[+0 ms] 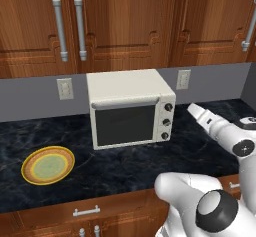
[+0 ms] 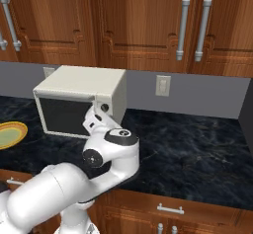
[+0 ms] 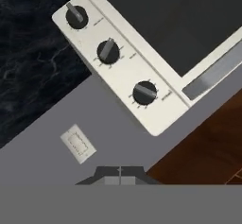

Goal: Pull the toaster oven rack outwards. Pick up the baguette from the plate and place it on the toaster oven rack. Close the toaster oven door fully and set the temperature to the lowest setting.

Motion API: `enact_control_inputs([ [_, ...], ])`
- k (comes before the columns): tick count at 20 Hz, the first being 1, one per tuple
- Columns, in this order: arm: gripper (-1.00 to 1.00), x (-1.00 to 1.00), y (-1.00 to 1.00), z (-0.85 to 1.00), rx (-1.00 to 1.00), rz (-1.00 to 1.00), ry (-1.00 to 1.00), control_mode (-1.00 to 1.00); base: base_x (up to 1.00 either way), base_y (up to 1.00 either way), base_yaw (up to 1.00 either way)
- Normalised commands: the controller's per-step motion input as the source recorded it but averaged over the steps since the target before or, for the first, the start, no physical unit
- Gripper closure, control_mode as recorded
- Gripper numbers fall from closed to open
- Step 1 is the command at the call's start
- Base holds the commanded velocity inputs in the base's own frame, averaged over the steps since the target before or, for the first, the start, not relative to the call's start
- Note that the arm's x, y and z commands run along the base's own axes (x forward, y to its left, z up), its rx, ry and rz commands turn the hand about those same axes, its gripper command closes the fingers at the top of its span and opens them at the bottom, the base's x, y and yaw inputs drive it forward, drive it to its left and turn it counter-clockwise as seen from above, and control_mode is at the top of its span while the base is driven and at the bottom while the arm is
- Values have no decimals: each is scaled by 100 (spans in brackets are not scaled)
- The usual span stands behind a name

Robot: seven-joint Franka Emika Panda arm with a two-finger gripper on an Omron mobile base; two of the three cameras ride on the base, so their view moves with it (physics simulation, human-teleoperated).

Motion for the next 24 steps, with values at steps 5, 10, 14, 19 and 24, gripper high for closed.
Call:
enact_control_inputs([
  [5, 100, -51, -17, 4, -7, 0, -7, -100, 0, 0, 0],
  [10, 100, -15, 6, 0, -38, 0, -7, -100, 0, 0, 0],
  [14, 100, 0, 0, 0, -51, 0, -2, -100, 0, 0, 0],
  [19, 100, 0, 11, 0, -53, 0, 0, -100, 0, 0, 0],
  [24, 100, 0, 25, 17, -48, 4, 0, -100, 0, 0, 0],
])
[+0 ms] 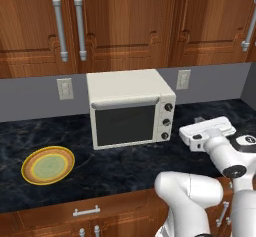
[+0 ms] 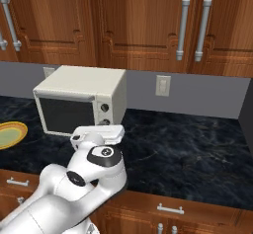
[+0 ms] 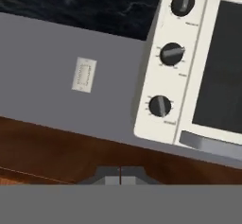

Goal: Pull the toaster oven rack outwards. Pick up the baguette from the plate and place it on the toaster oven rack. Close the toaster oven door fully and set the temperature to the lowest setting.

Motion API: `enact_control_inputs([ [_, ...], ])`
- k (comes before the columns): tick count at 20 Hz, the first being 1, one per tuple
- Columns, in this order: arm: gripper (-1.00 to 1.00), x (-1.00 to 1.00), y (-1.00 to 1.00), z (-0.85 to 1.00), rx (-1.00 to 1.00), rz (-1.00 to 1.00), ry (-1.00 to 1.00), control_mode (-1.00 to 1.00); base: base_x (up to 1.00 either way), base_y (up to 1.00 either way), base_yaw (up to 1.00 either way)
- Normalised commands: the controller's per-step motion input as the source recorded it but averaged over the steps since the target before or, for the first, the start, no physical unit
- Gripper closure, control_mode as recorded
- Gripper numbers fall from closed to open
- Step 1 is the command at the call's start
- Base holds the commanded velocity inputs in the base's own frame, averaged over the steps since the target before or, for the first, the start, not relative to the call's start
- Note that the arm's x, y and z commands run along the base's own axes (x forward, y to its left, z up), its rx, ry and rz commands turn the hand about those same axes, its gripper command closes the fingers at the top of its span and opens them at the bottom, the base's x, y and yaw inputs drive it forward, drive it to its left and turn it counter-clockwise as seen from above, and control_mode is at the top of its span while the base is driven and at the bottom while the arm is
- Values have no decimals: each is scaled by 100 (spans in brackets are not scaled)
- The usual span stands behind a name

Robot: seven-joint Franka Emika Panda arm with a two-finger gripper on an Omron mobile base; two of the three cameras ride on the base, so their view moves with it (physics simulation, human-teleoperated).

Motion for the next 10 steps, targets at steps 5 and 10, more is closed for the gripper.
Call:
enact_control_inputs([
  [5, -100, 2, 24, 28, -40, 7, 7, -100, 0, 0, 0],
  [10, -100, 14, 6, 15, -28, 7, 12, -100, 0, 0, 0],
])
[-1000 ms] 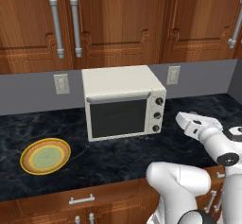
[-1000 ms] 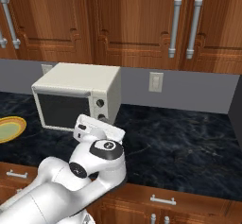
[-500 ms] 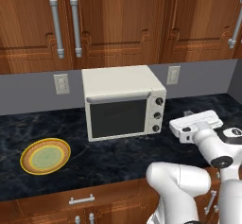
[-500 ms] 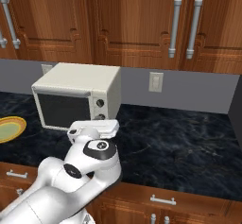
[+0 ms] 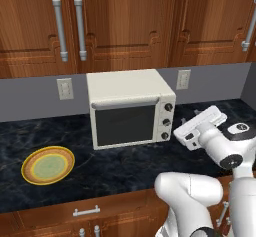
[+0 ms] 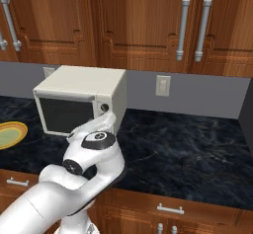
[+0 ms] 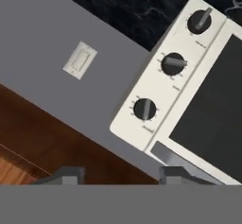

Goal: Pull the toaster oven rack outwards. Pick up the baguette from the plate and place it on the toaster oven rack. Close the toaster oven door fully and set the temperature to the lowest setting.

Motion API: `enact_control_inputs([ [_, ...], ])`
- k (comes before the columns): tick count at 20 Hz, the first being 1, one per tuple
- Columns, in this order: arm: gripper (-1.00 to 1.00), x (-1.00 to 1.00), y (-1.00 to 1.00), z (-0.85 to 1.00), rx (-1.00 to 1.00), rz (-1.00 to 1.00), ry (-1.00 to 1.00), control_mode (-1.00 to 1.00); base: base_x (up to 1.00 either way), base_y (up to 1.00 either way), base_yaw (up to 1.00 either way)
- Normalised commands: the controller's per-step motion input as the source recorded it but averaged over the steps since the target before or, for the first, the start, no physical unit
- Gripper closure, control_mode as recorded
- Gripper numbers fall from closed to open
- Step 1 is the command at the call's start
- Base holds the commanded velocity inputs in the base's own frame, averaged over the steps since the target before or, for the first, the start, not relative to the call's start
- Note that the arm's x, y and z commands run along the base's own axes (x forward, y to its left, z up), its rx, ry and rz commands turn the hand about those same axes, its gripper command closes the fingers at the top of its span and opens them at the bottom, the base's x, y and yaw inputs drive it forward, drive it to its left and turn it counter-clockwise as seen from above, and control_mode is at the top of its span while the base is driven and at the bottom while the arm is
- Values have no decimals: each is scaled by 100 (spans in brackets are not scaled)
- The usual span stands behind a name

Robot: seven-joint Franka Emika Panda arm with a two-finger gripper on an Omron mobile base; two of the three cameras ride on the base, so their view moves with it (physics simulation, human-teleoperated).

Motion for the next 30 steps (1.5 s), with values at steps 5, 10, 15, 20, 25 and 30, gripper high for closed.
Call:
enact_control_inputs([
  [5, -100, 25, 0, 0, -11, 6, 17, -100, 0, 0, 0],
  [10, -100, 21, 0, 5, -4, 6, 8, -100, 0, 0, 0],
  [15, -100, 7, 0, 12, 0, 4, 0, -100, 0, 0, 0],
  [20, -100, 0, 0, 0, 0, 1, 0, -100, 0, 0, 0],
  [25, -100, 2, 5, 0, -1, 3, 0, -100, 0, 0, 0],
  [30, -100, 8, 14, -8, 0, 3, -4, -100, 0, 0, 0],
])
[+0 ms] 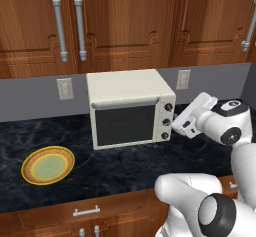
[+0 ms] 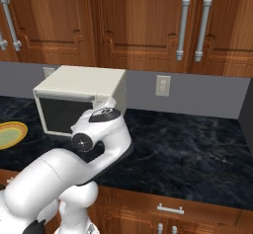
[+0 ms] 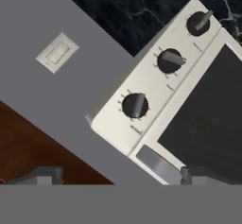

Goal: Pull the toaster oven rack outwards. Pick up the baguette from the plate and place it on the toaster oven rack. Close the toaster oven door fully and set the temperature to the lowest setting.

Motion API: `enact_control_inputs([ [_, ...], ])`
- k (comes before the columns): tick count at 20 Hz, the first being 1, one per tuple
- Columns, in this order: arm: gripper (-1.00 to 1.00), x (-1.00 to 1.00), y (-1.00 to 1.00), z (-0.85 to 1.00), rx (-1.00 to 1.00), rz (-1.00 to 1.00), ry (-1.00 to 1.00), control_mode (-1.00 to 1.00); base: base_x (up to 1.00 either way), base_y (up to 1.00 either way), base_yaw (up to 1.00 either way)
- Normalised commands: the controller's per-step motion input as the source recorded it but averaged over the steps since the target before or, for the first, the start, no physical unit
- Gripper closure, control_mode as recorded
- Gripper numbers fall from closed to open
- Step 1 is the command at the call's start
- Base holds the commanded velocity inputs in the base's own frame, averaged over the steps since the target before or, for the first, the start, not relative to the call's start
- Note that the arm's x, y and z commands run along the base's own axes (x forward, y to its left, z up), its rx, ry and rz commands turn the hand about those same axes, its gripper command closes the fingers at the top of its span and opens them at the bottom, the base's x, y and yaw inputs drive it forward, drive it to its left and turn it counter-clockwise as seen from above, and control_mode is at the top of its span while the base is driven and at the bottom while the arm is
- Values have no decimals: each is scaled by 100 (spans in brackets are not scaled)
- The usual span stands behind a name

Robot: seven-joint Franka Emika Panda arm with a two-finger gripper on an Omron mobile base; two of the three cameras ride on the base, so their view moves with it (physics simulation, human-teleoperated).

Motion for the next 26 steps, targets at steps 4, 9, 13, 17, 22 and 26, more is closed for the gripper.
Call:
enact_control_inputs([
  [4, -100, 13, 3, -13, 0, 1, -2, -100, 0, 0, 0],
  [9, -100, 20, 0, -25, 0, 0, 0, -100, 0, 0, 0],
  [13, -100, 22, 0, -19, 0, 0, 0, -100, 0, 0, 0],
  [17, -100, 24, 0, -11, 0, 0, 0, -100, 0, 0, 0],
  [22, -100, 22, 0, -13, 0, 0, 0, -100, 0, 0, 0],
  [26, -100, 17, 0, -20, 0, 0, 0, -100, 0, 0, 0],
])
